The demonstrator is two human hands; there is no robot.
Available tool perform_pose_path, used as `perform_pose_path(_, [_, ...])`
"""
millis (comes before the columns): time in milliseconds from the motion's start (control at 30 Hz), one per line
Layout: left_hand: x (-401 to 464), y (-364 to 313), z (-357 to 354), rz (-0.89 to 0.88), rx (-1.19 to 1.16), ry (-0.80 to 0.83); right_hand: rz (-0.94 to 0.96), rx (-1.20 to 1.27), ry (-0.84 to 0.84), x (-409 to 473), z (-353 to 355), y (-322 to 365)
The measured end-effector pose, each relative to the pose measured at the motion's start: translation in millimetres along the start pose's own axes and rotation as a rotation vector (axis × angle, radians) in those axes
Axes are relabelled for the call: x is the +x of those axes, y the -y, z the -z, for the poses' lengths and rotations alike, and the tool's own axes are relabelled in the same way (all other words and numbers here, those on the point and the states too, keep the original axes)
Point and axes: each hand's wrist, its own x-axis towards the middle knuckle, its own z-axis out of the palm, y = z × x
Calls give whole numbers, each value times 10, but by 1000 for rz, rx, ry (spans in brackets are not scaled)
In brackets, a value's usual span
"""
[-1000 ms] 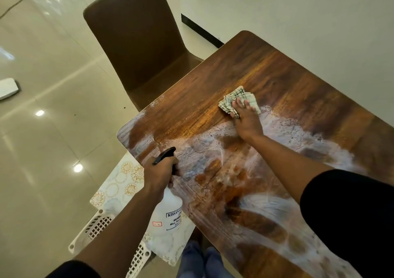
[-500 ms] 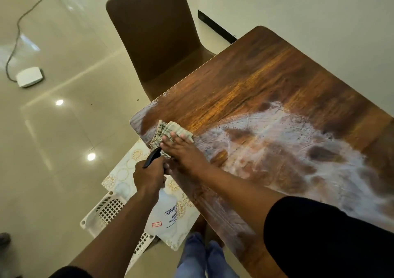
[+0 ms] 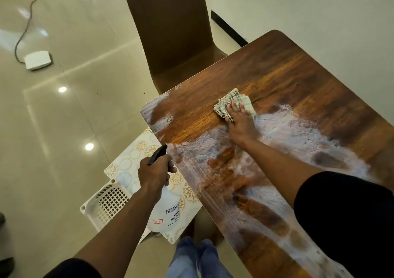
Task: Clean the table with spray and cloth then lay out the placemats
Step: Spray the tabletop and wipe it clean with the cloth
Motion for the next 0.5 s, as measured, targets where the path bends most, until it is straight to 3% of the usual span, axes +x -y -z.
perform_pose_path(100, [41,-50,61,-23,-7,11,-70,-37,-62,-138,-211,419])
perform_pose_path(333, [259,-182,239,17,-34,-17,552,-30,156,-636,-820,1264])
perform_pose_path(500, [449,-312,315,15,-36,-22,742,-96,214,-314,-801,1253])
